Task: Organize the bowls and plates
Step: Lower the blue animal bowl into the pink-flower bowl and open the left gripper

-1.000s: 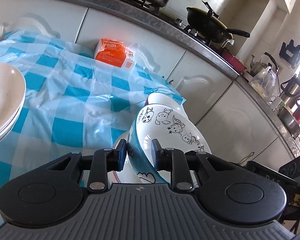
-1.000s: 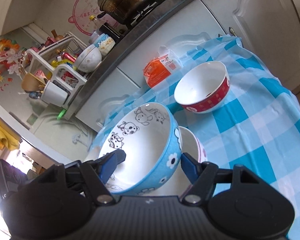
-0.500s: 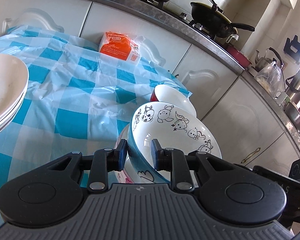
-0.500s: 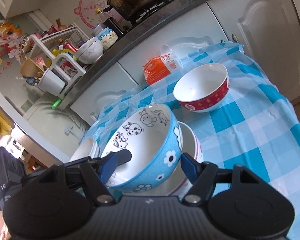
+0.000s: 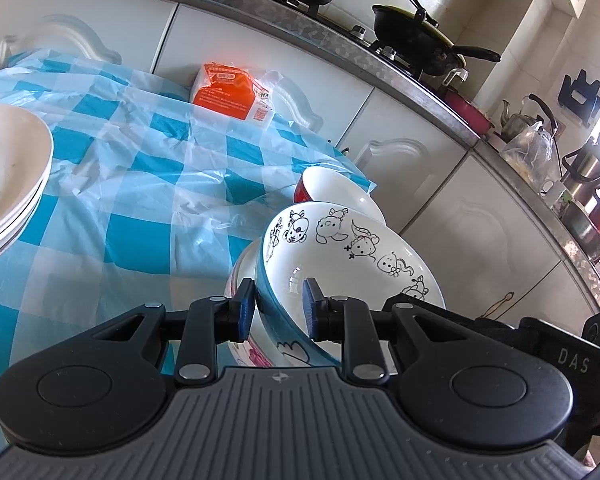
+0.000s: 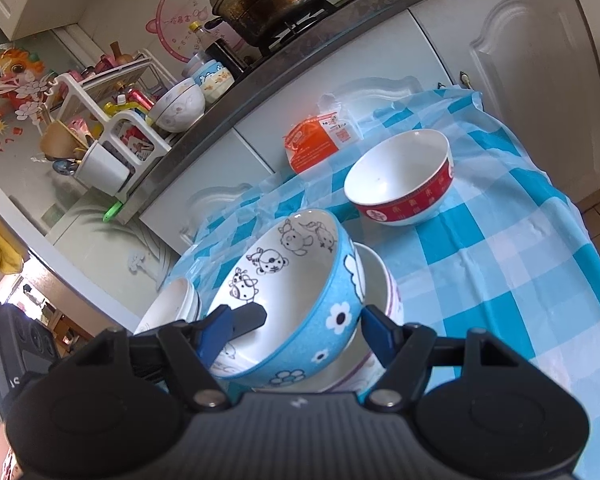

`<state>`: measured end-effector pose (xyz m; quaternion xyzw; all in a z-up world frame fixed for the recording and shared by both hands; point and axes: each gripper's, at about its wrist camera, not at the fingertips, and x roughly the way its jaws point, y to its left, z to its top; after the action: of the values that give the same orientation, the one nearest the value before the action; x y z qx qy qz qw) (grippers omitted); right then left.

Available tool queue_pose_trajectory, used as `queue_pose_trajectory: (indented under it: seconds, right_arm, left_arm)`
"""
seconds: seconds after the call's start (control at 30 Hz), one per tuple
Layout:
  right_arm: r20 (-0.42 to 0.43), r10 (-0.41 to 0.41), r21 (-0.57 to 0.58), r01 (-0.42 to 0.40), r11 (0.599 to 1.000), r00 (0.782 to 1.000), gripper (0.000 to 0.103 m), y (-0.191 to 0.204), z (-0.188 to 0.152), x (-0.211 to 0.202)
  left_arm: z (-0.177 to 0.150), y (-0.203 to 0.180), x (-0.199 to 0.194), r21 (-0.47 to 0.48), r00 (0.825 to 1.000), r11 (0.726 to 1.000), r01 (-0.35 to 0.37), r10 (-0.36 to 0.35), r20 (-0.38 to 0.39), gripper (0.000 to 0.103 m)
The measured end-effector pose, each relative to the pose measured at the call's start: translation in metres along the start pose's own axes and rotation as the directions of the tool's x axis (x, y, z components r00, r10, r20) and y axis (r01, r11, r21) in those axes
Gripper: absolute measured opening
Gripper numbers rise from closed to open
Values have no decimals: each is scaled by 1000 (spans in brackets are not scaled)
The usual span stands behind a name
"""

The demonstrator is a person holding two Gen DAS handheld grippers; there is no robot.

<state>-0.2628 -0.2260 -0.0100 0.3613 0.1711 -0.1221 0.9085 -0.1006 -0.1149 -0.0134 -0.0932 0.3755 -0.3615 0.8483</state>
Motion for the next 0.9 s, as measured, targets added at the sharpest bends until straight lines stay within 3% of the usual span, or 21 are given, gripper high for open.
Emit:
queue_pose_trajectory:
  seconds: [0.2,0.27,0.33,0.57,0.73,0.9]
  right_arm:
    - [-5,-11,10,11,1000,1000,71,1,0,-2]
    - [-5,-13,19,13,1000,1000,75,1,1,-3]
    - [-3,-30,24,31,999,1000,79,1,1,-6]
    - [13,-26,51,25,998,1000,81,-7,2,-10]
    - [23,-29,60,27,998,999,85,-9,1,-10]
    - [47,-47,59,44,997,998,94,-11,2,-12]
  left_arm:
    - [0,0,1,-6,1000,1000,3,-3,0,25]
    - [0,0,2,-7,1000,1000,3,-3,-1,26]
    - [0,-1,2,-3,1000,1000,-4,4,12,37]
    - [5,0,-4,14,999,999,-29,29,32,35]
    - [4,7,-3,2,998,999,-49,49,27,51]
    - [5,7,-3,6,996,996,-84,84,30,59]
